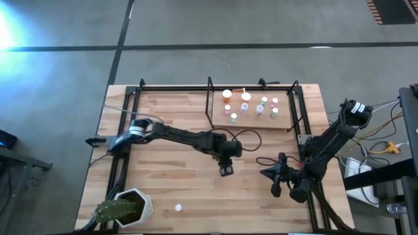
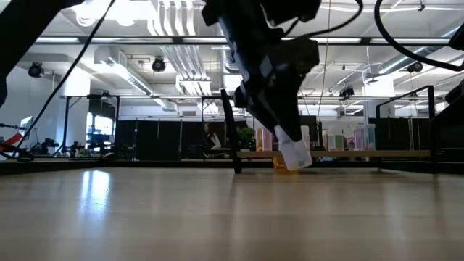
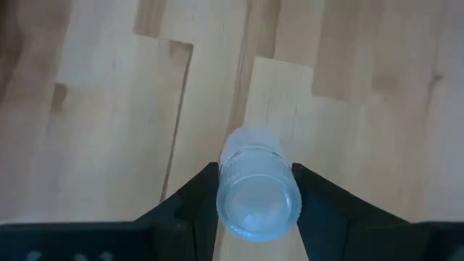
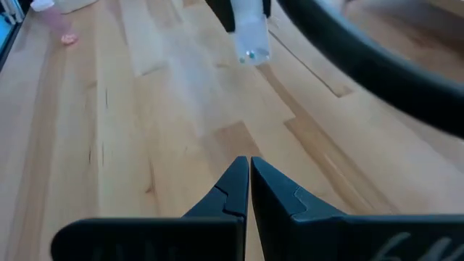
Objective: Pick and place medicine bottles onto shelf by color
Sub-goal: Put the transparent pill bottle on the shelf
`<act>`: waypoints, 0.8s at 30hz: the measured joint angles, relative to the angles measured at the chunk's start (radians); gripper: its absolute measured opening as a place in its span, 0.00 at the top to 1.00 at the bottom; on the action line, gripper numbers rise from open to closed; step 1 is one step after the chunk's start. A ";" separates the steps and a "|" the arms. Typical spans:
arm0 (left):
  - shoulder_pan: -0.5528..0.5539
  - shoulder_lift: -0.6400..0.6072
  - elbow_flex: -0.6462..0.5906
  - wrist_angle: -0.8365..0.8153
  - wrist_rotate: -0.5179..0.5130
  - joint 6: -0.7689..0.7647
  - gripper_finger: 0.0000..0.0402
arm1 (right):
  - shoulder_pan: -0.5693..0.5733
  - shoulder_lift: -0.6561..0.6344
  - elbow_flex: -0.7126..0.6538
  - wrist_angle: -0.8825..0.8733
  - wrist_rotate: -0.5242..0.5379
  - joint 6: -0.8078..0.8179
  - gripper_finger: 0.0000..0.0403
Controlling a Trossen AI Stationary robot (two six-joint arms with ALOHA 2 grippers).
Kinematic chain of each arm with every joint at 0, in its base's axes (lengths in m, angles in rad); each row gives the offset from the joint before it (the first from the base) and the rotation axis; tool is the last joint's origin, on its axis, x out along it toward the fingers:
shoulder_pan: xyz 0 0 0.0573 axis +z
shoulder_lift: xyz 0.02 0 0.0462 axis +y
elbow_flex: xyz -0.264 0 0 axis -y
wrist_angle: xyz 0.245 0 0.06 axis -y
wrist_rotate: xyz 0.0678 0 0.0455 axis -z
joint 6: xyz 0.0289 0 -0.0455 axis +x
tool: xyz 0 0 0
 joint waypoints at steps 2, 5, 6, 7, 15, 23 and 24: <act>0.000 0.025 0.018 0.001 0.002 -0.002 0.68 | 0.000 0.011 0.000 0.006 0.000 0.005 0.98; 0.000 0.036 0.018 0.011 0.002 -0.027 0.68 | 0.000 0.028 0.000 0.011 0.003 0.006 0.98; 0.000 0.036 0.014 0.021 0.002 -0.027 0.68 | -0.001 0.035 0.000 0.011 0.008 0.010 0.98; 0.000 0.036 0.012 0.021 0.002 -0.026 0.68 | -0.001 0.041 0.000 0.010 0.012 0.015 0.98; 0.008 0.035 -0.007 0.032 0.002 -0.026 0.68 | -0.001 0.075 0.000 0.037 0.020 0.031 0.98; 0.011 0.034 -0.014 0.063 0.001 -0.026 0.56 | -0.002 0.082 0.000 0.040 0.065 0.030 0.98; 0.012 0.034 -0.014 0.063 0.001 -0.026 0.54 | -0.002 0.082 0.000 0.040 0.066 0.030 0.98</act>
